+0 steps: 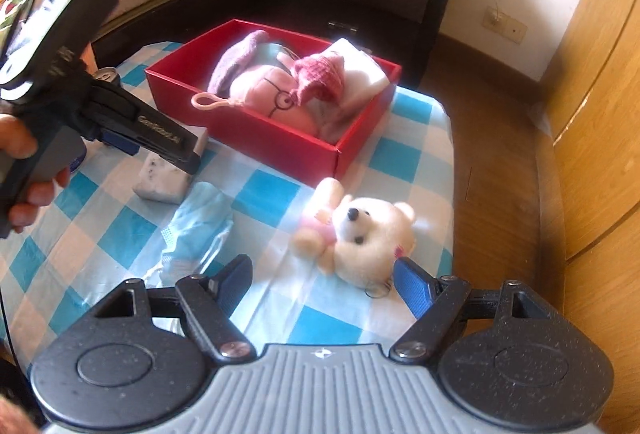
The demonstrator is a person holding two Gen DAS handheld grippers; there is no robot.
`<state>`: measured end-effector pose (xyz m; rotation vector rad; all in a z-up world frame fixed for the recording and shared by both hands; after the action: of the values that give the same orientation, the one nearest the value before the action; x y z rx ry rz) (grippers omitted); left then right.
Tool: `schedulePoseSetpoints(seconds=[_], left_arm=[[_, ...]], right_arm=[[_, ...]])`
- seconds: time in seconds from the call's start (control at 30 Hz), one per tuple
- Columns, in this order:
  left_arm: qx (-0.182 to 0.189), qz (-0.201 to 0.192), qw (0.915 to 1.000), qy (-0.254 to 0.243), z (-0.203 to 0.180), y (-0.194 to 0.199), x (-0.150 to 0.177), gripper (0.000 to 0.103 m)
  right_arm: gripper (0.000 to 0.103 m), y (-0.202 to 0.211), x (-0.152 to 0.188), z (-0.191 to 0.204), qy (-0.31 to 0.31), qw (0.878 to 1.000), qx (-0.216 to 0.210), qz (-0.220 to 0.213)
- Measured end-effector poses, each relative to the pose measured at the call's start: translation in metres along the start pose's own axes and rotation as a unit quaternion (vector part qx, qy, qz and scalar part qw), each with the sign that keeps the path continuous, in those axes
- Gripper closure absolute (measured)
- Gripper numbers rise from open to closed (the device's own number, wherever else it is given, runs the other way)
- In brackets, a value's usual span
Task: Organize soft objects
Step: 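Move the open right gripper toward the blue face masks on the table, then grasp a blue face mask with the right gripper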
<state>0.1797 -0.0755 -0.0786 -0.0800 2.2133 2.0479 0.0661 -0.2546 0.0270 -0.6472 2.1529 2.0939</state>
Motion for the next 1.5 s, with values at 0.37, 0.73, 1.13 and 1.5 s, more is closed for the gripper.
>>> schedulePoseSetpoints(seconds=[0.37, 0.73, 1.13, 1.5], left_arm=[[-0.037, 0.014, 0.9992, 0.009, 0.010, -0.018, 0.002, 0.084], [-0.009, -0.011, 0.9999, -0.003, 0.025, 0.014, 0.019, 0.084], [0.023, -0.039, 0.9987, -0.024, 0.016, 0.042, 0.023, 0.080], [0.018, -0.022, 0.9989, -0.039, 0.011, 0.023, 0.020, 0.049]], right_arm=[[0.042, -0.017, 0.030, -0.004, 0.009, 0.999, -0.030, 0.043], [0.058, -0.060, 0.067, 0.039, 0.079, 0.989, -0.041, 0.122], [0.093, -0.060, 0.061, 0.031, 0.047, 0.988, -0.071, 0.128], [0.094, -0.020, 0.024, 0.027, 0.006, 0.992, -0.114, 0.048]])
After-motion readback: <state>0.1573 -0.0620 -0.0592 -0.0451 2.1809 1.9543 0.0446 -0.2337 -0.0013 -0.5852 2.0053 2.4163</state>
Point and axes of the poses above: each gripper's, at about its wrist camera, not at the fingertips, and y roughly against the way its jaws point, z to its left, x to its underside, the point moved 4 cm from there along -y, roughly the way its jaws point, and after that the axes turned 15 degrees about z, right-handed, at the moved point
